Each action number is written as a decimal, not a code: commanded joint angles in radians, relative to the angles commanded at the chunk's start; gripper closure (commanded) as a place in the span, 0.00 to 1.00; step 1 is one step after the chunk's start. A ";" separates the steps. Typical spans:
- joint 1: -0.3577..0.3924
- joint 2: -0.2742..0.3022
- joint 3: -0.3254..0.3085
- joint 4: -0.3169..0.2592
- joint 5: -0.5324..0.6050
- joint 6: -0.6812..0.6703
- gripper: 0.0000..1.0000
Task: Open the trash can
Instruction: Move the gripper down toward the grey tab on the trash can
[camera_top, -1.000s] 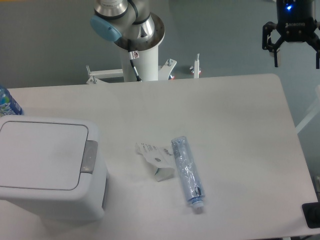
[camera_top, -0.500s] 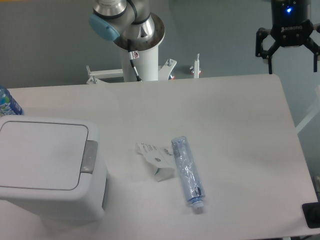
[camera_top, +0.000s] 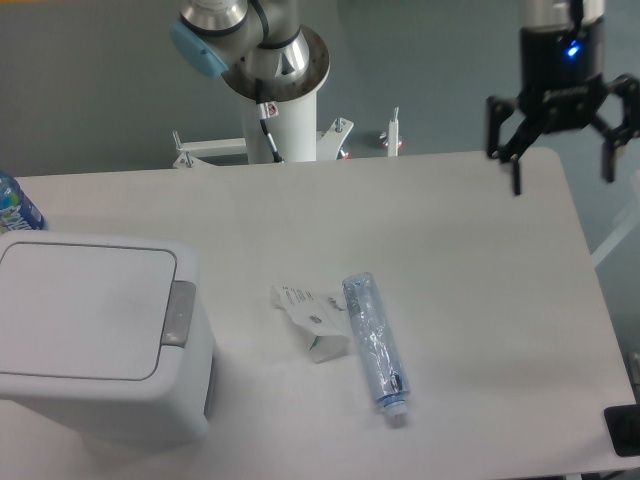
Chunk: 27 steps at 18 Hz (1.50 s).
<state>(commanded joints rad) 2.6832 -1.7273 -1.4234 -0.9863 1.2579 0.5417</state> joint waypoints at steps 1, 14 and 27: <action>-0.025 0.002 -0.003 -0.024 0.002 -0.023 0.00; -0.175 -0.024 -0.012 -0.124 -0.267 -0.408 0.00; -0.282 -0.095 -0.043 -0.107 -0.337 -0.474 0.00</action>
<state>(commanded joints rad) 2.4007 -1.8223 -1.4665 -1.0938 0.9204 0.0675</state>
